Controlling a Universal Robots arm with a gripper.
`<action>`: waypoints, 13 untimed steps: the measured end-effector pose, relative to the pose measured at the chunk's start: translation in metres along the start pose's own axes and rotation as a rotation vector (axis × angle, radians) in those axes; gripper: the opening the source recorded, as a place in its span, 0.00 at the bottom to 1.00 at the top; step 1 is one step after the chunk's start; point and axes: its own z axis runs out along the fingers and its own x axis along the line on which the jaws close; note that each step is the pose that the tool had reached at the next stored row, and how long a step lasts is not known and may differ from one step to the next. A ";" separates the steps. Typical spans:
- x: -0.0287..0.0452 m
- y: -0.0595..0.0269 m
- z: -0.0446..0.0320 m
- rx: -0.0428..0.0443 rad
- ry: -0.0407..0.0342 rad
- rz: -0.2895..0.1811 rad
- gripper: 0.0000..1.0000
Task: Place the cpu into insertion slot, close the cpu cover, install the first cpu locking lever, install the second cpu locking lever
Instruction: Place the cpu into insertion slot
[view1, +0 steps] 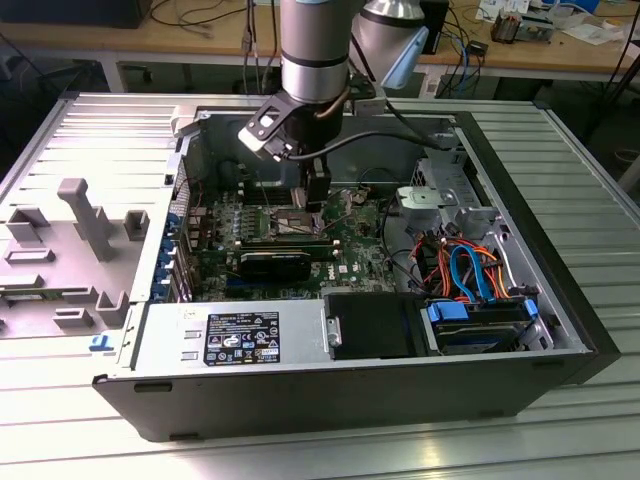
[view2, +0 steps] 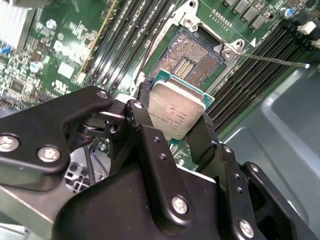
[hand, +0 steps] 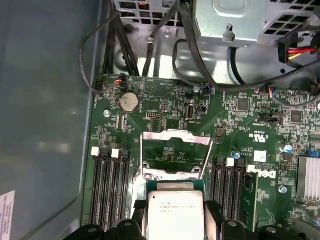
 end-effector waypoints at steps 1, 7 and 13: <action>0.0001 -0.0001 0.0017 0.0001 -0.0003 0.010 0.54; 0.0063 -0.0106 0.0142 0.0003 -0.0009 0.036 0.54; 0.0091 -0.0125 0.0241 -0.0011 -0.0019 0.067 0.54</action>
